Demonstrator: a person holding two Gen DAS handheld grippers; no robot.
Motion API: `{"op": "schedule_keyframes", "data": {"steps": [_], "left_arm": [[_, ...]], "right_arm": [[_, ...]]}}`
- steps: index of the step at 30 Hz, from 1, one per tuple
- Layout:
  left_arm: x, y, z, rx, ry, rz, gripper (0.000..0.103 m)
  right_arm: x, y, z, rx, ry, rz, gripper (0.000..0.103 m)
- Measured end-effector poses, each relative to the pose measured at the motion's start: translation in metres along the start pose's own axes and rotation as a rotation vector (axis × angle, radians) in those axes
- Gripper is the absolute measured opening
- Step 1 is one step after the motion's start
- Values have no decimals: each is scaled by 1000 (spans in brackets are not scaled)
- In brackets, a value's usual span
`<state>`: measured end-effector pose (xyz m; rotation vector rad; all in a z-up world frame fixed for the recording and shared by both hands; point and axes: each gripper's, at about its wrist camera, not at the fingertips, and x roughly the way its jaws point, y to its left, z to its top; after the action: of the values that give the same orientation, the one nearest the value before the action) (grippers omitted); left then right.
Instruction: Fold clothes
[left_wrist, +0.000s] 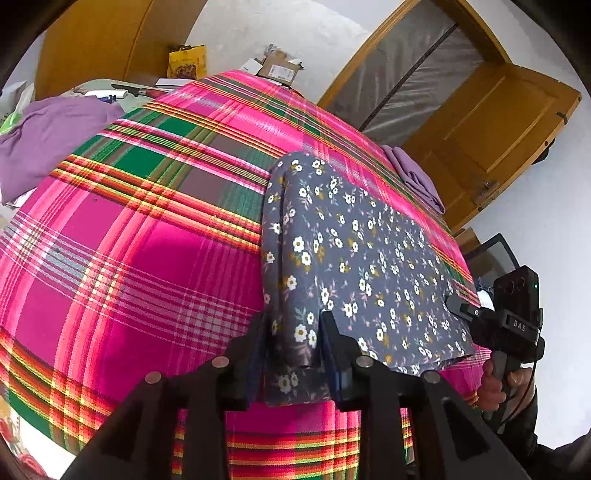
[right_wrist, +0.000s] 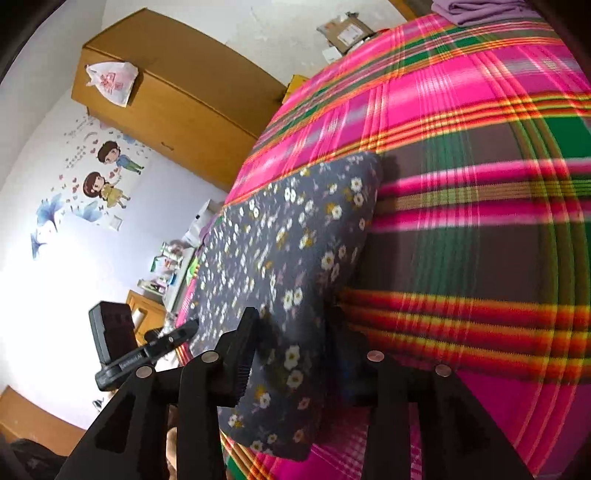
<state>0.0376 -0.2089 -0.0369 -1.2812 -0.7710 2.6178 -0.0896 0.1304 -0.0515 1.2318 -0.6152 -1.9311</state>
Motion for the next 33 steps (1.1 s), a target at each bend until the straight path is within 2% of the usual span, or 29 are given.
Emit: {"op": "schedule_keyframes", "data": {"steps": [8, 12, 16, 19, 26, 33], "left_arm": [[6, -3, 1, 4, -15, -13, 32], [8, -7, 1, 30, -18, 2, 32], [6, -6, 0, 23, -26, -9, 22], [2, -8, 0, 24, -39, -6, 20], [-15, -34, 4, 117, -92, 4, 19], [-20, -53, 10, 167, -118, -8, 19]], "right_arm": [[7, 6, 3, -23, 8, 1, 42], [8, 6, 4, -20, 2, -7, 34], [4, 6, 2, -19, -20, -5, 27], [-1, 14, 2, -45, -41, -6, 24], [-10, 36, 7, -120, -82, -16, 23], [-24, 47, 8, -164, -117, -26, 23]]}}
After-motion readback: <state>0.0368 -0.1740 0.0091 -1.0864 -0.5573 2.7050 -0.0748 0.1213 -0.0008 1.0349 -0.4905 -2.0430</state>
